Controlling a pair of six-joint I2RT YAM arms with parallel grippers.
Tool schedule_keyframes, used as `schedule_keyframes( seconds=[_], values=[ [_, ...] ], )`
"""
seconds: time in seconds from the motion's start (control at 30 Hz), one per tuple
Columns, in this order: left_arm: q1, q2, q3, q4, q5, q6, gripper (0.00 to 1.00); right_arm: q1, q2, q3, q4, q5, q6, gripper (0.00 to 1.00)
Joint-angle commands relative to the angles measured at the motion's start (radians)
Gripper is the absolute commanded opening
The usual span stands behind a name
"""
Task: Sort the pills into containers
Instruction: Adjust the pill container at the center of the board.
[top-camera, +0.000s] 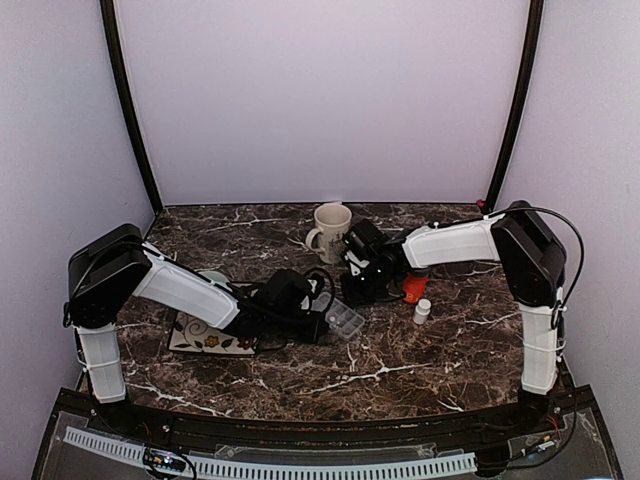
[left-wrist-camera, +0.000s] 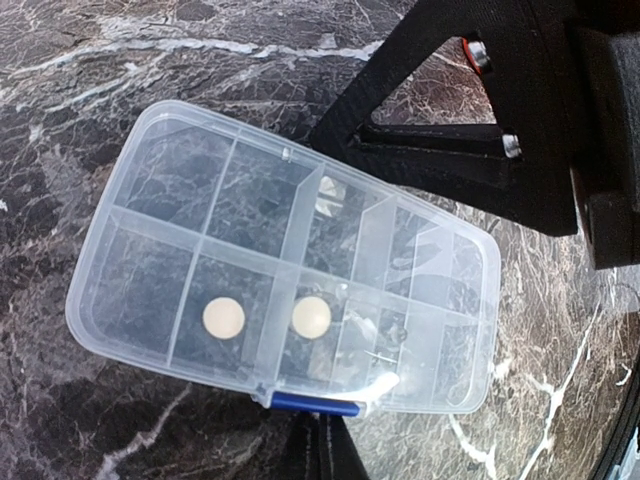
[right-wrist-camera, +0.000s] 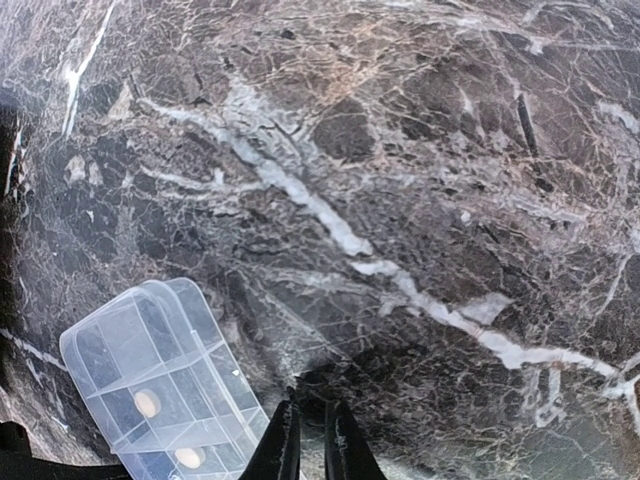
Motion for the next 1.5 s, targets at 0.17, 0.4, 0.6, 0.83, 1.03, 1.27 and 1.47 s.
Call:
schedule_keyframes(
  seconds=[0.17,0.4,0.6,0.83,1.03,1.27,1.47],
  values=[
    [0.007,-0.018,-0.017,-0.094,-0.068,0.039,0.0,0.014,-0.02,-0.025,-0.004,-0.025,0.023,0.1],
    [0.015,-0.103,-0.034,-0.181,-0.128,0.074,0.0,0.01,-0.03,-0.042,0.005,-0.018,0.015,0.1],
    [0.027,-0.086,-0.018,-0.187,-0.125,0.078,0.0,0.014,-0.082,-0.112,0.033,-0.021,0.023,0.1],
    [0.042,-0.03,0.054,-0.206,-0.122,0.107,0.0,0.054,-0.126,-0.169,0.061,-0.021,0.055,0.1],
    [0.059,0.0,0.094,-0.208,-0.11,0.13,0.0,0.099,-0.142,-0.191,0.073,-0.008,0.09,0.1],
    [0.069,0.007,0.11,-0.217,-0.102,0.153,0.0,0.116,-0.137,-0.208,0.078,0.016,0.117,0.11],
    [0.069,-0.024,0.076,-0.218,-0.113,0.145,0.0,0.101,-0.125,-0.196,0.069,0.054,0.115,0.11]
  ],
)
